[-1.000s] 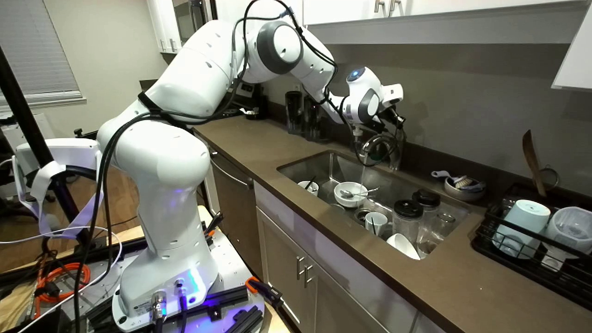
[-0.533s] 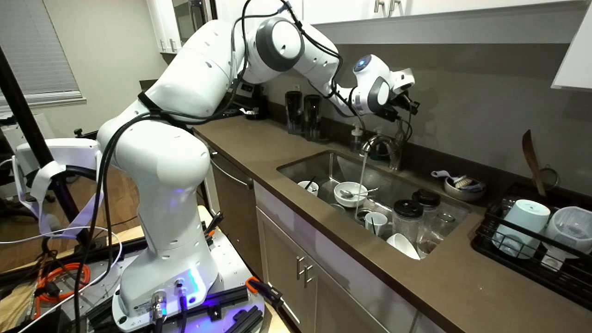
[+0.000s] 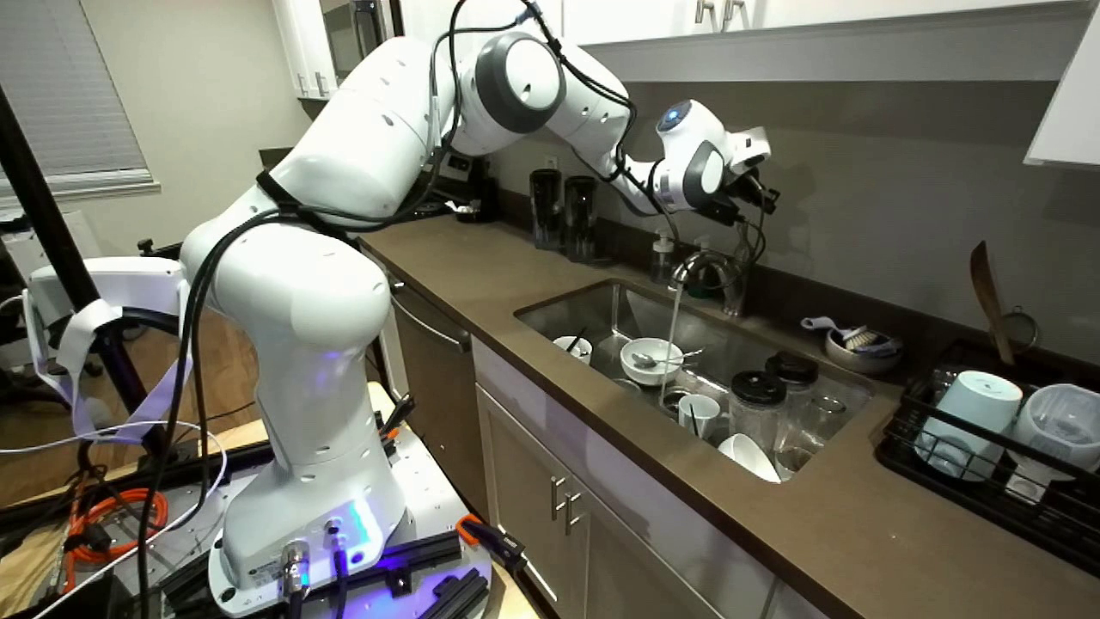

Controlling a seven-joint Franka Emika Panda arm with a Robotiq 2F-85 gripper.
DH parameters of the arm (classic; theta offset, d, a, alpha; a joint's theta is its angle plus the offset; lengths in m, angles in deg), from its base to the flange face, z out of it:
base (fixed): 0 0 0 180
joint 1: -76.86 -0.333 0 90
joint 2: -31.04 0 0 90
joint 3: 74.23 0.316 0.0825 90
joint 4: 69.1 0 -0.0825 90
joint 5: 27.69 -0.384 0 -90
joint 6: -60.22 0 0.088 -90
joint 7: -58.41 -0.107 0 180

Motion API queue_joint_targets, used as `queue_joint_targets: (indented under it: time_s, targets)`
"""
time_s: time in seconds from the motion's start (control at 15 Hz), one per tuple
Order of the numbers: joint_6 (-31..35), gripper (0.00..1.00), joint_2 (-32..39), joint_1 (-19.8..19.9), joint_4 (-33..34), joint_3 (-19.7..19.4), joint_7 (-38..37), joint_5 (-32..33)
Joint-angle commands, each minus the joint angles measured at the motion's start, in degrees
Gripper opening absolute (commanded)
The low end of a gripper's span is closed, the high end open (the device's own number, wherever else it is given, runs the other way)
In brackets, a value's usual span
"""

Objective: Close the faucet, open the faucet, close the faucet

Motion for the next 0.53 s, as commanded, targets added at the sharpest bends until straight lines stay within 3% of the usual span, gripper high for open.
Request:
queue_joint_targets:
  time_s: [0.0, 0.47]
  targets:
    - [-1.35, 0.00, -1.45, 0.67, -1.46, 1.79, 0.49, -0.35]
    - [-3.79, 0.00, -3.71, 1.38, -4.69, 4.89, 0.87, -0.24]
